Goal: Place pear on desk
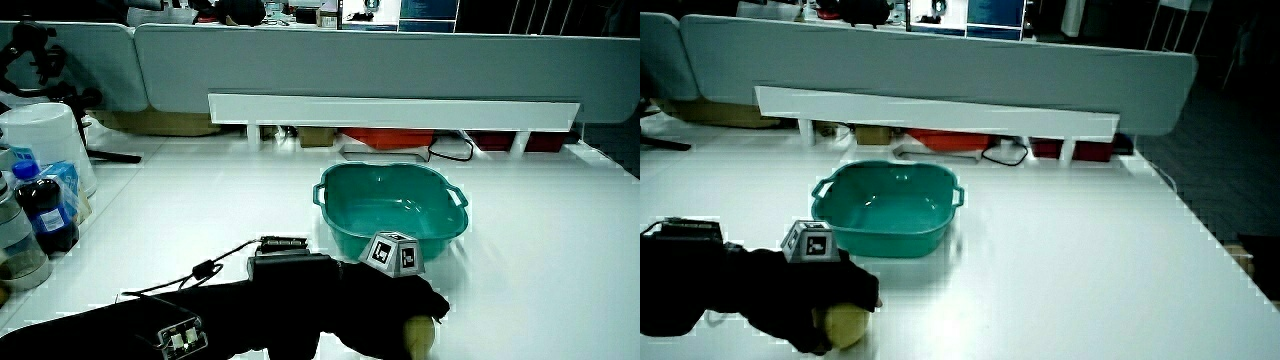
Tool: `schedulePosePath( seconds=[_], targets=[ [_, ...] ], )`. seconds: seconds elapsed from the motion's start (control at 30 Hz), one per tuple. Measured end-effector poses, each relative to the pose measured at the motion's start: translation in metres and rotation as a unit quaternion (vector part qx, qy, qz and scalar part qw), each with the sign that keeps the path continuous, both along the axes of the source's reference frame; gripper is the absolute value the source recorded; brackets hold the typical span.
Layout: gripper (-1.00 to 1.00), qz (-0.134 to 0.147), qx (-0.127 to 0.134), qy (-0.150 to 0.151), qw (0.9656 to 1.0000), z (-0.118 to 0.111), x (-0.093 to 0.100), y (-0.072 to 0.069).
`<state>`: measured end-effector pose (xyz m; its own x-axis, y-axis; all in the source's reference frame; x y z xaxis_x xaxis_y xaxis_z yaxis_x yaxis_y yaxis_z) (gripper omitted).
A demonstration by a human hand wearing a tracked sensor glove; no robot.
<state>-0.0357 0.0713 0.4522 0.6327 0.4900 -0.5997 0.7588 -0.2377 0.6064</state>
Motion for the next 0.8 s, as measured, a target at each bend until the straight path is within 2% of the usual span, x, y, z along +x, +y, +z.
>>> schedulePosePath(
  seconds=[0.13,0.2,0.23,0.3,0.43,0.5,0.57,0.6,0.8],
  targets=[
    [0.0,-0.002,-0.011,0.0,0.9999,0.007,0.002,0.003],
    [0.0,0.001,-0.011,-0.004,0.9999,0.004,0.003,0.002],
    [0.0,0.002,-0.005,0.006,1.0,0.008,0.003,0.002],
    [0.0,-0.001,-0.017,0.001,0.9999,0.009,0.003,0.002],
    [0.0,-0.008,-0.017,0.01,0.9998,0.013,0.001,0.0],
    [0.0,-0.003,-0.014,0.005,0.9999,0.01,0.002,0.0],
    [0.0,-0.01,-0.021,0.006,0.9997,0.011,0.001,0.0],
    [0.0,-0.01,-0.011,0.012,0.9998,0.012,0.001,-0.001],
    [-0.29,-0.016,-0.029,0.003,0.9995,0.014,-0.001,0.0]
  ],
)
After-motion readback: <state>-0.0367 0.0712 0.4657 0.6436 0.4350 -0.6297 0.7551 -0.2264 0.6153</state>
